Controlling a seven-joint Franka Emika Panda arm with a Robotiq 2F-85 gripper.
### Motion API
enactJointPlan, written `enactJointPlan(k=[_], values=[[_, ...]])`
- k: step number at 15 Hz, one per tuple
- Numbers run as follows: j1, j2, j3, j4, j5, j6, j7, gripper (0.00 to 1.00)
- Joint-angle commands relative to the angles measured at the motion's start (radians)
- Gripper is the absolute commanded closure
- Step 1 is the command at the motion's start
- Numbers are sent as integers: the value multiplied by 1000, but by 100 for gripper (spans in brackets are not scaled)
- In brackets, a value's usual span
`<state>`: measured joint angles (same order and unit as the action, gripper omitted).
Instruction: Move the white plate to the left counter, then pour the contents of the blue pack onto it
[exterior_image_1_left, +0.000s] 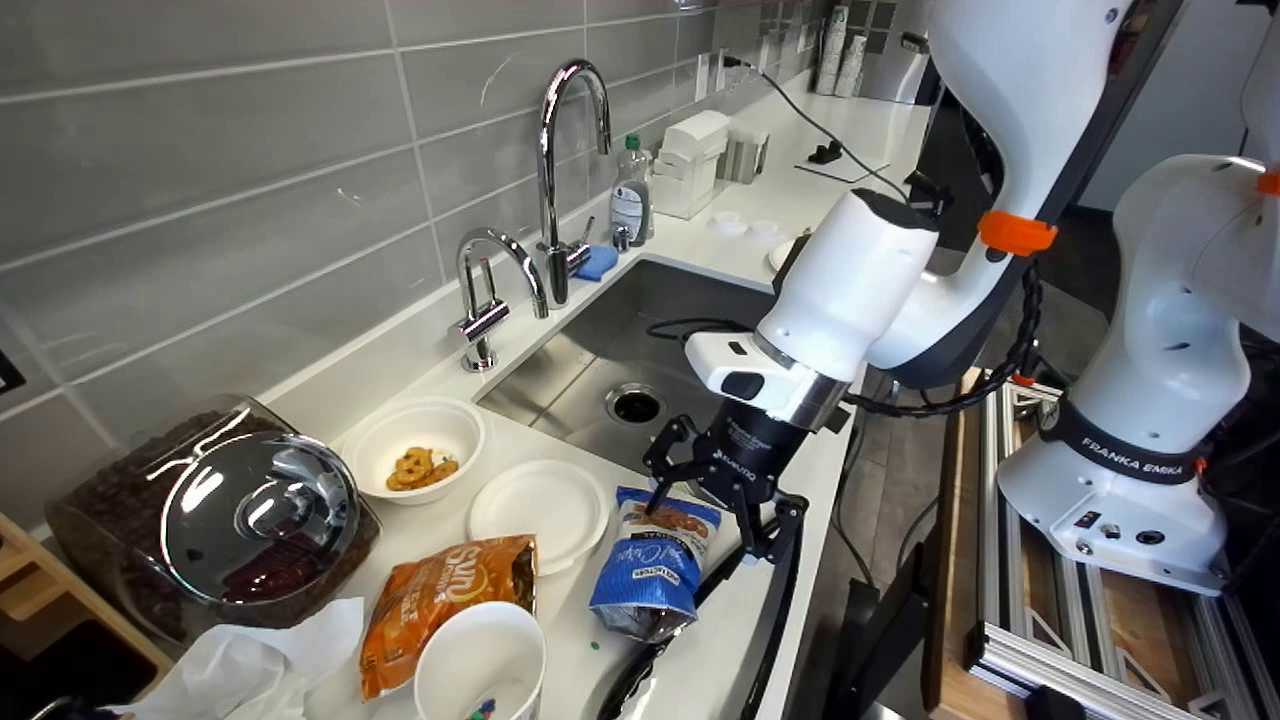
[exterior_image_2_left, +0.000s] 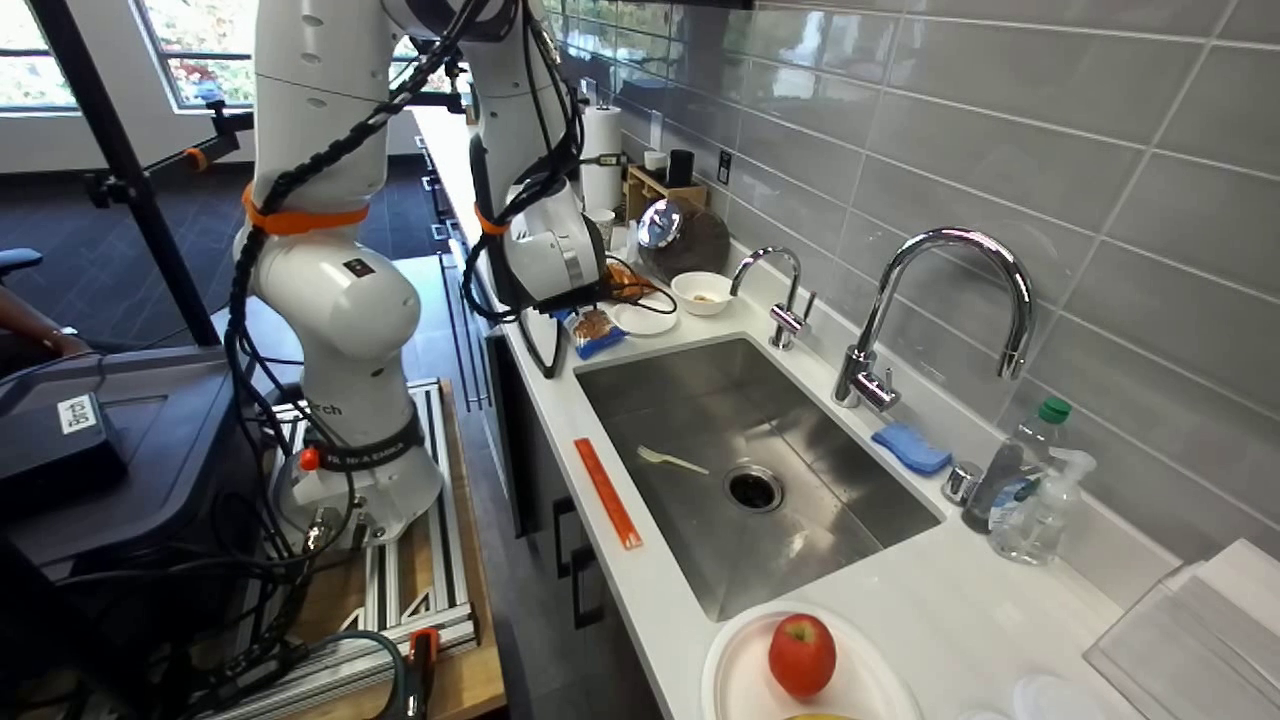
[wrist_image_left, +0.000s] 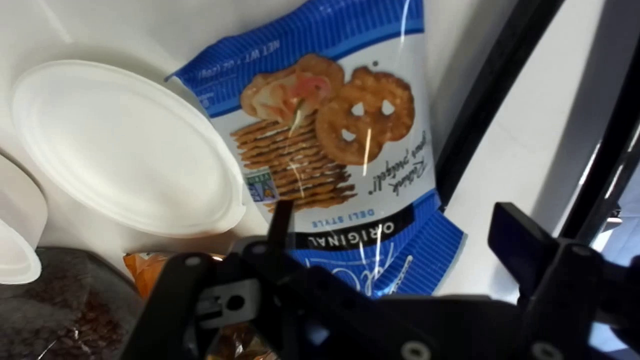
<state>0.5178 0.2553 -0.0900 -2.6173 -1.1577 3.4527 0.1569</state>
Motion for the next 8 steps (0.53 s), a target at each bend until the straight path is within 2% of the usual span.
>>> enactJointPlan(k=[1, 2, 8], values=[[-51, 38, 39, 50, -49, 17, 46, 26], [-61, 40, 48, 58, -51, 15, 50, 30], [-109, 39, 84, 73, -64, 4, 60, 79]])
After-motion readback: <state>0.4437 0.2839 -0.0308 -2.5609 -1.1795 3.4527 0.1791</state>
